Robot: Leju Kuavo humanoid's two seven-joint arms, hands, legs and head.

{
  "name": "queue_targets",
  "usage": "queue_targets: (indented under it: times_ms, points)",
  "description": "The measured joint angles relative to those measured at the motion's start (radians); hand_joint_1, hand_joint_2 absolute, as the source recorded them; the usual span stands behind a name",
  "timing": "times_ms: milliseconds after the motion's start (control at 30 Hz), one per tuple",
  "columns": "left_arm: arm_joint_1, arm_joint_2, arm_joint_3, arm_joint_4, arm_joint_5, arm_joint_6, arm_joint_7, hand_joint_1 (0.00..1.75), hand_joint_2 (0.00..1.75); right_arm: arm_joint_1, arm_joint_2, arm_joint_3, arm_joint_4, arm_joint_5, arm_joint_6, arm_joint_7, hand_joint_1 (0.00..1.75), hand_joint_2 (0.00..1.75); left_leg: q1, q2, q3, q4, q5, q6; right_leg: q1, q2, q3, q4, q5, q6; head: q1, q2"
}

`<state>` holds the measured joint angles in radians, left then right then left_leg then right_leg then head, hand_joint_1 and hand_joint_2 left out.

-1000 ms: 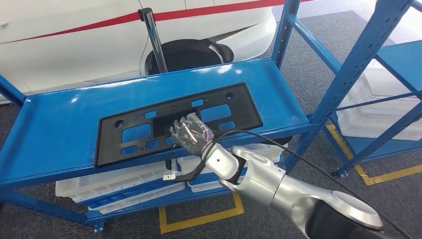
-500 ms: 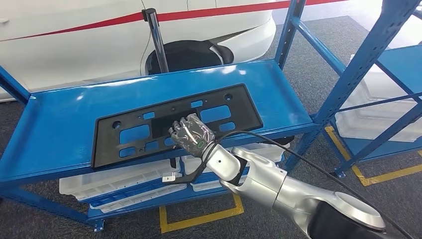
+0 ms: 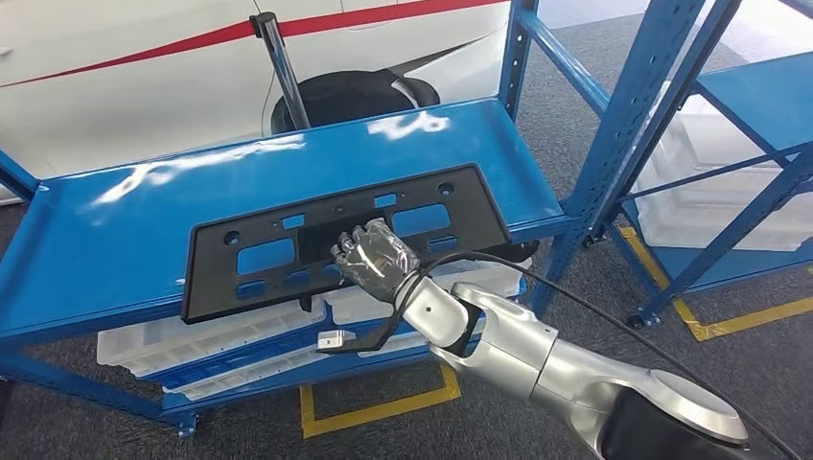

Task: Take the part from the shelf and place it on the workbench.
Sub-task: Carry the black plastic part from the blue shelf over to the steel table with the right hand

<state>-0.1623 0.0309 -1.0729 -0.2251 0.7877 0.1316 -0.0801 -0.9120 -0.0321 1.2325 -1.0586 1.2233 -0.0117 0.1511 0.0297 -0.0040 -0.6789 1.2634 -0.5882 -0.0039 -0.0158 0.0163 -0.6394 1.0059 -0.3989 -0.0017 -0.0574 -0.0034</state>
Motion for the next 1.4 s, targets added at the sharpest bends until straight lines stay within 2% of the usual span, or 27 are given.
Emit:
queue_targets:
  times_ms: [33, 67, 167, 200, 300, 367, 467, 500, 533, 567, 600, 667, 733, 800, 833, 900, 967, 1000, 1033, 1067, 1100, 1167, 1233, 1267, 1333, 1367, 1400]
  points:
    - [-0.001, 0.000, 0.000, 0.000, 0.000, 0.000, 0.001, 0.00, 1.75, 0.001, -0.001, 0.000, 0.000, 0.000, 0.000, 0.000, 1.75, 1.75, -0.007, 0.000, 0.006, 0.013, -0.003, 0.009, 0.006, 0.000, -0.006, 0.000, 0.006, -0.004, 0.000, 0.000]
    - [-0.001, 0.000, 0.000, 0.000, 0.000, 0.000, 0.001, 0.00, 1.75, 0.002, -0.001, 0.000, 0.000, 0.000, 0.000, 0.000, 1.75, 1.75, -0.017, 0.000, 0.033, -0.017, 0.013, 0.021, 0.012, 0.001, -0.011, 0.000, 0.011, -0.006, 0.000, 0.000]
    - [-0.008, 0.004, 0.000, 0.001, -0.005, -0.001, 0.002, 0.00, 1.75, 0.000, -0.003, -0.001, -0.005, -0.004, 0.000, 0.003, 1.75, 1.75, -0.054, 0.003, 0.166, -0.227, 0.078, 0.068, 0.022, -0.002, -0.019, -0.001, 0.028, -0.005, 0.000, 0.000]
    - [-0.011, 0.006, 0.000, 0.001, -0.008, -0.001, 0.003, 0.00, 1.75, -0.001, -0.003, -0.002, -0.007, -0.006, 0.000, 0.004, 1.75, 1.75, -0.062, 0.006, 0.189, -0.271, 0.089, 0.080, 0.021, -0.006, -0.020, -0.003, 0.035, -0.001, 0.000, 0.000]
    - [-0.014, 0.009, 0.000, 0.001, -0.014, -0.003, 0.005, 0.00, 1.75, 0.000, -0.004, -0.003, -0.011, -0.009, -0.001, 0.007, 1.75, 1.75, -0.066, 0.012, 0.194, -0.312, 0.119, 0.093, 0.017, -0.013, -0.023, -0.019, 0.060, 0.016, -0.002, 0.000]
    - [-0.014, 0.009, 0.000, 0.002, -0.015, -0.003, 0.007, 0.00, 1.75, 0.000, -0.008, -0.006, -0.013, -0.010, -0.002, 0.008, 1.75, 1.75, -0.059, 0.013, 0.188, -0.342, 0.156, 0.093, 0.020, -0.012, -0.034, -0.006, 0.032, 0.026, -0.002, 0.000]
    - [-0.014, 0.007, 0.000, 0.002, -0.016, -0.003, 0.008, 0.00, 1.75, 0.003, -0.015, -0.007, -0.014, -0.010, -0.002, 0.010, 1.75, 1.75, -0.051, 0.016, 0.157, -0.356, 0.197, 0.082, 0.014, -0.011, -0.077, 0.149, -0.106, 0.044, -0.001, 0.000]
    - [-0.013, 0.006, 0.000, 0.002, -0.016, -0.004, 0.008, 0.00, 1.75, 0.006, -0.017, -0.007, -0.014, -0.010, -0.002, 0.010, 1.75, 1.75, -0.050, 0.017, 0.143, -0.355, 0.207, 0.077, 0.010, -0.011, -0.085, 0.205, -0.131, 0.050, -0.001, 0.000]
    - [-0.012, 0.005, 0.000, 0.002, -0.016, -0.004, 0.008, 0.00, 1.75, 0.008, -0.019, -0.007, -0.014, -0.010, -0.002, 0.010, 1.75, 1.75, -0.048, 0.018, 0.129, -0.352, 0.216, 0.074, 0.007, -0.011, -0.082, 0.237, -0.131, 0.055, -0.001, 0.000]
    - [-0.012, 0.004, 0.000, 0.002, -0.016, -0.004, 0.008, 0.00, 1.75, 0.010, -0.021, -0.007, -0.014, -0.010, -0.002, 0.010, 1.75, 1.75, -0.045, 0.019, 0.113, -0.348, 0.224, 0.070, 0.003, -0.012, -0.063, 0.238, -0.113, 0.060, -0.001, 0.000]
    - [-0.012, 0.004, 0.000, 0.002, -0.016, -0.004, 0.008, 0.00, 1.75, 0.010, -0.023, -0.008, -0.015, -0.010, -0.002, 0.011, 1.75, 1.75, -0.042, 0.020, 0.098, -0.342, 0.232, 0.066, -0.001, -0.012, -0.024, 0.201, -0.086, 0.065, -0.001, 0.000]
    - [-0.013, 0.005, 0.000, 0.002, -0.016, -0.004, 0.009, 0.00, 1.75, 0.009, -0.024, -0.009, -0.017, -0.010, -0.002, 0.011, 1.75, 1.75, -0.038, 0.020, 0.069, -0.324, 0.244, 0.054, -0.005, -0.011, 0.074, 0.067, -0.071, 0.071, 0.000, 0.000]
    - [-0.014, 0.006, 0.000, 0.002, -0.016, -0.004, 0.011, 0.00, 1.75, 0.008, -0.025, -0.010, -0.021, -0.010, -0.002, 0.012, 1.75, 1.75, -0.037, 0.018, 0.053, -0.312, 0.255, 0.042, -0.001, -0.008, 0.122, -0.013, -0.087, 0.056, -0.002, 0.000]
    - [-0.013, 0.006, -0.001, 0.002, -0.016, -0.004, 0.014, 0.00, 1.75, 0.008, -0.026, -0.011, -0.024, -0.010, -0.001, 0.013, 1.75, 1.75, -0.034, 0.017, 0.045, -0.310, 0.269, 0.030, 0.005, -0.008, 0.117, -0.019, -0.078, 0.029, -0.004, 0.000]
    - [-0.012, 0.005, -0.001, 0.002, -0.016, -0.004, 0.015, 0.00, 1.75, 0.007, -0.027, -0.011, -0.025, -0.011, 0.000, 0.013, 1.75, 1.75, -0.031, 0.016, 0.038, -0.303, 0.264, 0.024, 0.006, -0.008, 0.110, -0.020, -0.071, 0.018, -0.004, 0.000]
    - [-0.009, 0.005, -0.001, 0.002, -0.016, -0.005, 0.015, 0.00, 1.75, 0.006, -0.027, -0.012, -0.026, -0.011, 0.001, 0.013, 1.75, 1.75, -0.026, 0.014, 0.011, -0.241, 0.199, 0.014, 0.006, -0.011, 0.089, -0.021, -0.051, -0.002, -0.005, 0.000]
    - [-0.009, 0.004, -0.002, 0.002, -0.017, -0.006, 0.015, 0.00, 1.75, 0.005, -0.027, -0.012, -0.026, -0.011, 0.001, 0.014, 1.75, 1.75, -0.024, 0.014, -0.028, -0.106, 0.096, 0.006, 0.009, -0.011, 0.063, -0.021, -0.029, -0.011, -0.005, 0.000]
    - [-0.010, 0.004, -0.002, 0.002, -0.018, -0.006, 0.015, 0.00, 1.75, 0.006, -0.027, -0.012, -0.026, -0.012, 0.001, 0.014, 1.75, 1.75, -0.024, 0.014, -0.040, -0.041, 0.063, 0.006, 0.012, -0.010, 0.049, -0.020, -0.019, -0.013, -0.006, 0.000]
    - [-0.011, 0.004, -0.002, 0.002, -0.019, -0.006, 0.015, 0.00, 1.75, 0.006, -0.027, -0.012, -0.026, -0.015, 0.001, 0.014, 1.75, 1.75, -0.024, 0.013, -0.041, 0.000, 0.052, 0.007, 0.014, -0.010, 0.035, -0.020, -0.009, -0.013, -0.006, 0.000]
    - [-0.011, 0.004, -0.002, 0.002, -0.019, -0.006, 0.015, 0.00, 1.75, 0.007, -0.027, -0.012, -0.026, -0.018, 0.001, 0.015, 1.75, 1.75, -0.026, 0.013, -0.025, 0.007, 0.061, 0.011, 0.017, -0.010, 0.022, -0.020, 0.002, -0.014, -0.006, 0.000]
    - [-0.011, 0.004, -0.002, 0.002, -0.020, -0.006, 0.015, 0.00, 1.75, 0.007, -0.027, -0.012, -0.026, -0.022, 0.001, 0.016, 1.75, 1.75, -0.029, 0.012, 0.011, -0.027, 0.085, 0.018, 0.019, -0.009, 0.010, -0.020, 0.012, -0.013, -0.006, 0.000]
    - [-0.014, 0.004, -0.002, 0.002, -0.022, -0.006, 0.015, 0.00, 1.75, 0.006, -0.026, -0.015, -0.026, -0.032, 0.001, 0.017, 1.75, 1.75, -0.040, 0.010, 0.120, -0.172, 0.117, 0.037, 0.021, -0.009, -0.009, -0.020, 0.030, -0.011, -0.006, 0.000]
    - [-0.020, 0.006, -0.002, 0.002, -0.024, -0.006, 0.015, 0.00, 1.75, 0.005, -0.025, -0.020, -0.027, -0.039, 0.001, 0.018, 1.75, 1.75, -0.051, 0.009, 0.194, -0.291, 0.114, 0.052, 0.019, -0.011, -0.018, -0.022, 0.048, -0.003, -0.005, 0.000]
    - [-0.022, 0.006, -0.002, 0.002, -0.025, -0.006, 0.015, 0.00, 1.75, 0.004, -0.024, -0.023, -0.027, -0.044, 0.001, 0.018, 1.75, 1.75, -0.054, 0.009, 0.205, -0.316, 0.110, 0.057, 0.016, -0.013, -0.020, -0.025, 0.058, 0.003, -0.005, 0.000]
    - [-0.024, 0.006, -0.002, 0.002, -0.026, -0.006, 0.016, 0.00, 1.75, 0.003, -0.024, -0.025, -0.027, -0.052, 0.003, 0.017, 1.75, 1.75, -0.056, 0.011, 0.199, -0.333, 0.134, 0.063, 0.012, -0.013, -0.022, -0.033, 0.071, 0.016, -0.006, 0.000]
    - [-0.024, 0.005, -0.002, 0.002, -0.027, -0.006, 0.017, 0.00, 1.75, 0.003, -0.025, -0.026, -0.026, -0.057, 0.004, 0.016, 1.75, 1.75, -0.054, 0.012, 0.195, -0.343, 0.149, 0.066, 0.013, -0.012, -0.029, -0.026, 0.058, 0.021, -0.006, 0.000]
    - [-0.025, 0.005, -0.002, 0.002, -0.028, -0.006, 0.017, 0.00, 1.75, 0.002, -0.026, -0.027, -0.026, -0.060, 0.005, 0.015, 1.75, 1.75, -0.050, 0.014, 0.187, -0.353, 0.167, 0.069, 0.014, -0.011, -0.041, 0.001, 0.024, 0.026, -0.006, 0.000]
